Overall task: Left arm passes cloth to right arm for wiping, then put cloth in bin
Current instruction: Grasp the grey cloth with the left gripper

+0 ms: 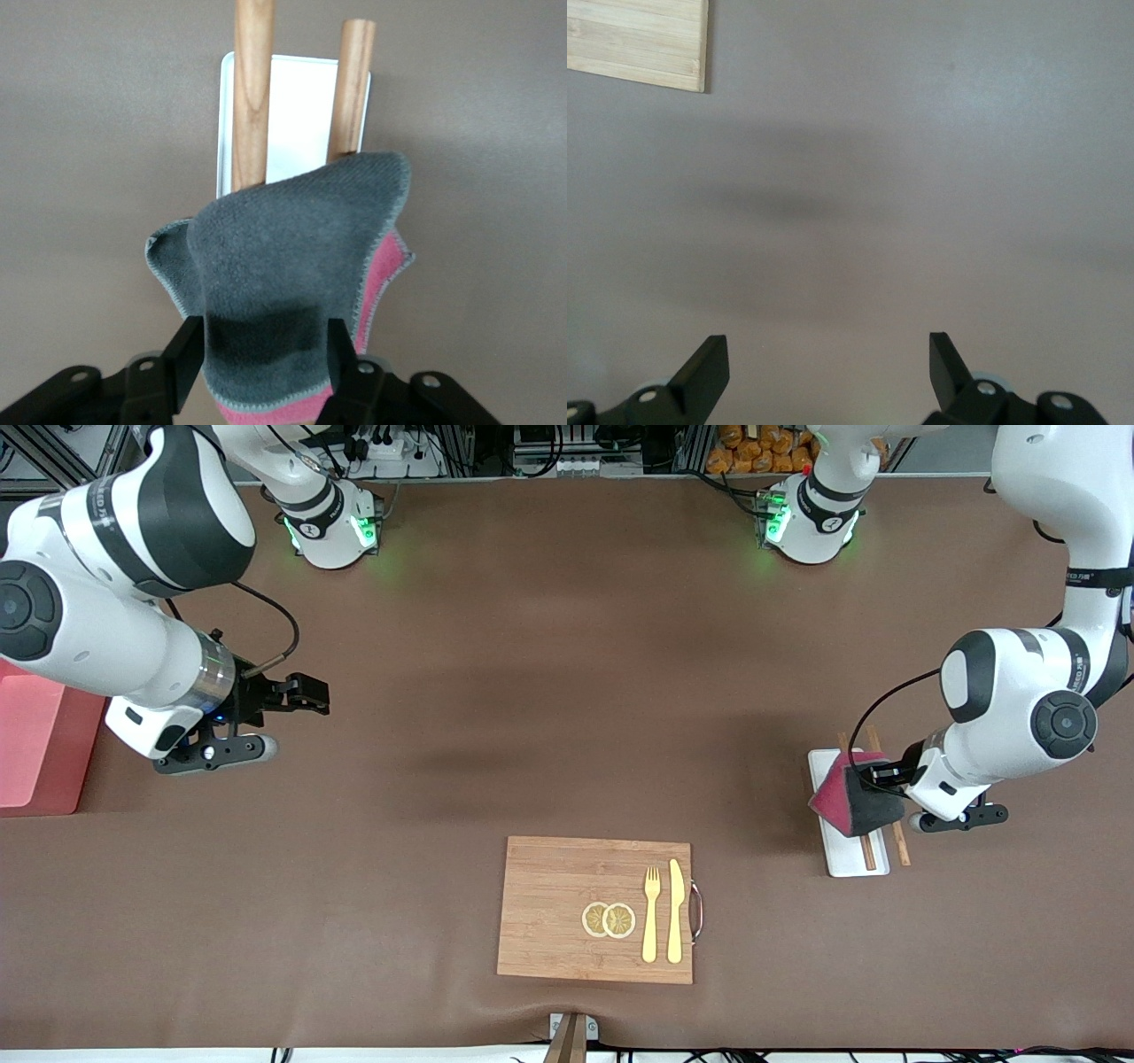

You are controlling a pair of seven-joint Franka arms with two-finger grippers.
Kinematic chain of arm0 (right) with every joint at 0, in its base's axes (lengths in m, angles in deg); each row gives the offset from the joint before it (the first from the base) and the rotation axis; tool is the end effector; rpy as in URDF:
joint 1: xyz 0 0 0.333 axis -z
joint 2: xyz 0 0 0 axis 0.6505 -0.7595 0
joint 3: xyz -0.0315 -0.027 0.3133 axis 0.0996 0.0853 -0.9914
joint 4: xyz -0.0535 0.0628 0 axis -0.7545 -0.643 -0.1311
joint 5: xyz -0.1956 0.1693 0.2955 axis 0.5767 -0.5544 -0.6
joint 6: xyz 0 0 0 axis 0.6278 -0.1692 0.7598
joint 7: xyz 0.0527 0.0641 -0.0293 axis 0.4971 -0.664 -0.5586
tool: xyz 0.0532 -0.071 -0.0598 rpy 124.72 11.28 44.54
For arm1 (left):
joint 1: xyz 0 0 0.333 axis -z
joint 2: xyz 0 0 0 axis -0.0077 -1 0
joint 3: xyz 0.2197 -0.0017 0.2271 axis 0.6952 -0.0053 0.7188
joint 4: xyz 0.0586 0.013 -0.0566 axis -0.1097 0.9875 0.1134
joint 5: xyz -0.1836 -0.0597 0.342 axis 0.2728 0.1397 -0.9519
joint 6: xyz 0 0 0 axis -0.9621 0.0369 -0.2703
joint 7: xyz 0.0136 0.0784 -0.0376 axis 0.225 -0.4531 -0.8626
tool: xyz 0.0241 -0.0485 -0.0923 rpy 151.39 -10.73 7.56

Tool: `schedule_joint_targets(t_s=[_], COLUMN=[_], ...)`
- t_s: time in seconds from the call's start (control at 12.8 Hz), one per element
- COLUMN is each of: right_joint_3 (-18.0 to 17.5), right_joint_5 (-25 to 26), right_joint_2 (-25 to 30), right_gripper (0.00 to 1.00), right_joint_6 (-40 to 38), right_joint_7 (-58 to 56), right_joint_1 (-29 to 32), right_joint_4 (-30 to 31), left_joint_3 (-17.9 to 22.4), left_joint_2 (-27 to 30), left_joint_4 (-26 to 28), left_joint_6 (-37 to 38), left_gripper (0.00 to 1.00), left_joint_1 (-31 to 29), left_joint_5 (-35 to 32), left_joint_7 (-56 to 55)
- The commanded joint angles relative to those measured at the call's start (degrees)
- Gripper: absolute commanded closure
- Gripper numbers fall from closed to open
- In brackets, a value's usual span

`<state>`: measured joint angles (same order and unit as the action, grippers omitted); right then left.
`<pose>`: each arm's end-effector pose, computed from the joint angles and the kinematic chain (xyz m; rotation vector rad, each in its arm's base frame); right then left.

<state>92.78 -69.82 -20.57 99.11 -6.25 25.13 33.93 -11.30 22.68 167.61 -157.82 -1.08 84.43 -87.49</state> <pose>0.5966 0.1497 0.5204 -3.0274 -0.2141 0.2550 0.6199 -0.0134 0.3065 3.1151 0.2042 -0.1616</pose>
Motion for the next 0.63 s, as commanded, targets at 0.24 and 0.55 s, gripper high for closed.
schedule_joint_targets(t_s=[0.24, 0.55], right_joint_3=[0.5, 0.4], right_joint_5=[-1.0, -1.3], right_joint_2=[0.0, 0.0], right_gripper=[0.0, 0.0], right_joint_6=[-0.6, -0.6], right_joint_7=[0.5, 2.3], right_joint_1=[-0.3, -0.4], right_joint_4=[-0.7, -0.8], left_joint_3=[-0.2, -0.2], left_joint_2=[-0.6, -0.5], left_joint_4=[-0.4, -0.7], left_joint_6=[-0.6, -0.5], left_gripper=[0.46, 0.59], left_joint_1=[-0.4, -0.3], left_joint_5=[-0.6, -0.8], left_joint_7=[-0.6, -0.6])
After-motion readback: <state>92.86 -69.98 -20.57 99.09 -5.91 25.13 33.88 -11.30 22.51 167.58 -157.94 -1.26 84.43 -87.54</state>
